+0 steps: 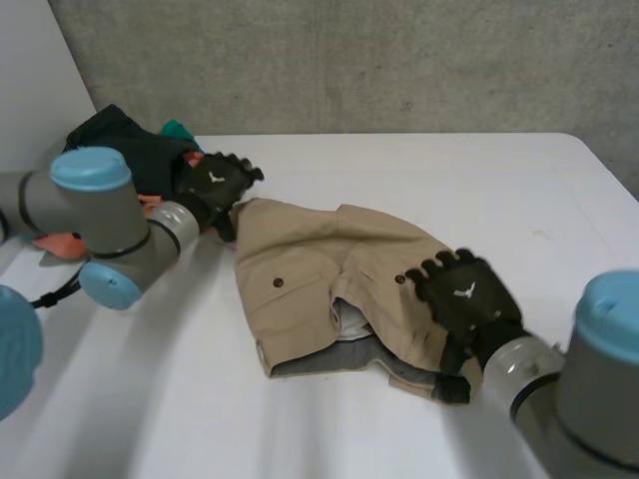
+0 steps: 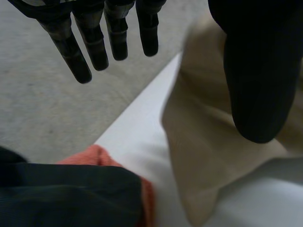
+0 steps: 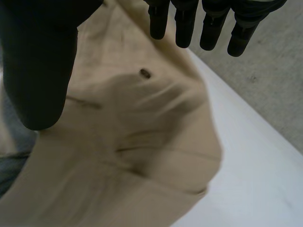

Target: Fold the laundry.

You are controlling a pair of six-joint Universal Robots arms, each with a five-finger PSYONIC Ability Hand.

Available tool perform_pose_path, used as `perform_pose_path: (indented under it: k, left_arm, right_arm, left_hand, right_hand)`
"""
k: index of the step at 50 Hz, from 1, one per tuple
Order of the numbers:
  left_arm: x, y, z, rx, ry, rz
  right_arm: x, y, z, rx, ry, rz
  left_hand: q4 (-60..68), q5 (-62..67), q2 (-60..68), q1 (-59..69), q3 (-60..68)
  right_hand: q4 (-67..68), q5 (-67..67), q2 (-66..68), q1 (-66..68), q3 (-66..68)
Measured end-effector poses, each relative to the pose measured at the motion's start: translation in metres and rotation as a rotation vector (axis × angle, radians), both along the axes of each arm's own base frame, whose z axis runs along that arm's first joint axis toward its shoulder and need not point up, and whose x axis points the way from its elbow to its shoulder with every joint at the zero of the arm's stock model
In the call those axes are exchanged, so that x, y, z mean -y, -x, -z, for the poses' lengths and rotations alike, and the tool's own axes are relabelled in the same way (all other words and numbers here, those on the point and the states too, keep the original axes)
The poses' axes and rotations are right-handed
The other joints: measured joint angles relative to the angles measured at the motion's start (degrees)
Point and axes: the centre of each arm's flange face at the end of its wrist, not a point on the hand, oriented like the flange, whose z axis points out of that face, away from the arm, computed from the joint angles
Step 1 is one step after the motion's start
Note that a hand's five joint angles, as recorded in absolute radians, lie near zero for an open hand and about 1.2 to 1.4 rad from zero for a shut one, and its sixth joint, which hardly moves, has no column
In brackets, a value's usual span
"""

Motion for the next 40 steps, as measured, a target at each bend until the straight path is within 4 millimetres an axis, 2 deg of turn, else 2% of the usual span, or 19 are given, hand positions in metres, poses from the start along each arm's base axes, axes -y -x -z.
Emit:
perform_pose_path:
  k: [2, 4, 6, 7, 8, 10, 11, 15, 16, 17, 20, 22, 24, 26, 28, 32, 34, 39, 40]
  left_arm:
    - [0.002, 0.004, 0.010, 0.015, 0.003, 0.028]
    - [0.002, 0.009, 0.016, 0.021, 0.005, 0.046]
    - [0.001, 0.013, 0.018, 0.022, 0.008, 0.057]
    - [0.001, 0.014, 0.018, 0.021, 0.009, 0.060]
    - [0.000, 0.016, 0.018, 0.020, 0.010, 0.063]
    - [-0.004, 0.020, 0.013, 0.018, 0.012, 0.068]
    - [-0.005, 0.020, 0.012, 0.017, 0.012, 0.069]
    - [-0.024, 0.023, -0.022, 0.007, 0.023, 0.078]
    - [-0.024, 0.023, -0.022, 0.007, 0.023, 0.078]
    - [-0.037, 0.021, -0.042, 0.003, 0.029, 0.079]
    - [-0.060, 0.016, -0.069, -0.005, 0.038, 0.079]
    - [-0.076, 0.012, -0.081, -0.010, 0.037, 0.077]
    - [-0.100, 0.007, -0.095, -0.023, 0.031, 0.081]
    - [-0.120, 0.005, -0.100, -0.035, 0.022, 0.091]
    - [-0.134, 0.005, -0.102, -0.044, 0.016, 0.100]
    - [-0.173, 0.006, -0.096, -0.071, -0.009, 0.139]
    - [-0.187, 0.009, -0.086, -0.077, -0.018, 0.153]
    - [-0.202, 0.020, -0.060, -0.071, -0.025, 0.152]
    - [-0.204, 0.024, -0.050, -0.063, -0.027, 0.140]
  right_arm:
    - [-0.004, -0.002, 0.014, -0.005, -0.011, 0.010]
    - [-0.005, -0.003, 0.026, -0.020, -0.026, 0.024]
    - [-0.003, -0.003, 0.034, -0.033, -0.033, 0.040]
    - [0.000, -0.003, 0.037, -0.040, -0.033, 0.052]
    - [0.002, -0.003, 0.039, -0.045, -0.032, 0.061]
    - [0.008, -0.003, 0.036, -0.039, -0.004, 0.079]
    - [0.010, -0.004, 0.035, -0.036, 0.003, 0.081]
    - [0.034, -0.006, 0.003, 0.006, 0.148, 0.109]
    - [0.034, -0.006, 0.003, 0.006, 0.148, 0.109]
    - [0.051, -0.005, -0.018, 0.016, 0.238, 0.131]
    - [0.075, -0.002, -0.044, 0.017, 0.346, 0.159]
    - [0.090, -0.002, -0.057, 0.014, 0.401, 0.172]
    - [0.111, -0.003, -0.073, 0.013, 0.469, 0.184]
    - [0.127, -0.006, -0.082, 0.017, 0.513, 0.187]
    - [0.138, -0.010, -0.087, 0.023, 0.540, 0.185]
    - [0.171, -0.024, -0.090, 0.048, 0.605, 0.158]
    - [0.185, -0.031, -0.084, 0.061, 0.627, 0.143]
    - [0.207, -0.041, -0.060, 0.071, 0.659, 0.131]
    - [0.211, -0.042, -0.053, 0.068, 0.661, 0.133]
  left_hand:
    - [6.72, 7.34, 7.41, 7.29, 6.57]
    - [24.38, 24.69, 25.26, 27.82, 24.01]
    - [42.41, 42.26, 43.01, 45.59, 41.90]
    - [49.17, 48.73, 49.20, 49.37, 48.91]
    - [50.91, 49.95, 50.50, 49.37, 50.22]
    - [52.49, 50.32, 51.97, 49.37, 51.70]
    - [52.49, 50.32, 51.97, 49.37, 51.70]
    - [52.55, 50.32, 52.10, 49.37, 51.86]
    - [52.55, 50.32, 52.10, 49.37, 51.86]
    - [52.55, 50.32, 52.10, 49.37, 51.86]
    - [52.55, 50.32, 52.10, 49.37, 51.87]
    - [52.56, 50.32, 52.10, 49.37, 51.93]
    - [52.56, 50.32, 52.22, 49.37, 52.06]
    - [52.56, 50.33, 52.22, 49.37, 52.08]
    - [52.57, 50.32, 52.22, 49.37, 52.08]
    - [52.58, 50.32, 52.23, 49.37, 52.09]
    - [52.58, 50.33, 52.23, 49.37, 52.09]
    - [52.59, 50.32, 52.23, 49.37, 52.11]
    - [37.92, 35.86, 36.34, 32.46, 37.52]
  right_hand:
    - [0.02, 0.00, 0.00, 0.00, 0.03]
    - [6.04, 5.23, 5.90, 5.41, 6.08]
    - [19.83, 19.36, 21.23, 20.41, 19.95]
    - [30.32, 29.58, 31.05, 29.23, 30.47]
    - [40.52, 39.59, 41.58, 38.05, 40.41]
    - [52.41, 50.91, 52.86, 49.53, 51.28]
    - [53.76, 52.26, 53.97, 50.25, 52.79]
    - [56.62, 54.00, 55.28, 50.29, 56.00]
    - [56.62, 54.00, 55.28, 50.29, 56.00]
    - [56.71, 54.12, 55.28, 50.29, 56.03]
    - [56.76, 54.35, 55.28, 50.29, 56.03]
    - [56.76, 54.35, 55.28, 50.29, 56.03]
    - [56.76, 54.35, 55.28, 50.29, 56.04]
    - [56.78, 54.43, 55.28, 50.28, 56.03]
    - [56.79, 54.55, 55.28, 50.29, 56.03]
    - [56.83, 54.63, 55.28, 50.29, 56.03]
    - [56.85, 54.63, 55.28, 50.29, 56.04]
    - [55.67, 53.48, 53.40, 48.56, 54.84]
    - [44.55, 42.39, 42.79, 38.43, 43.70]
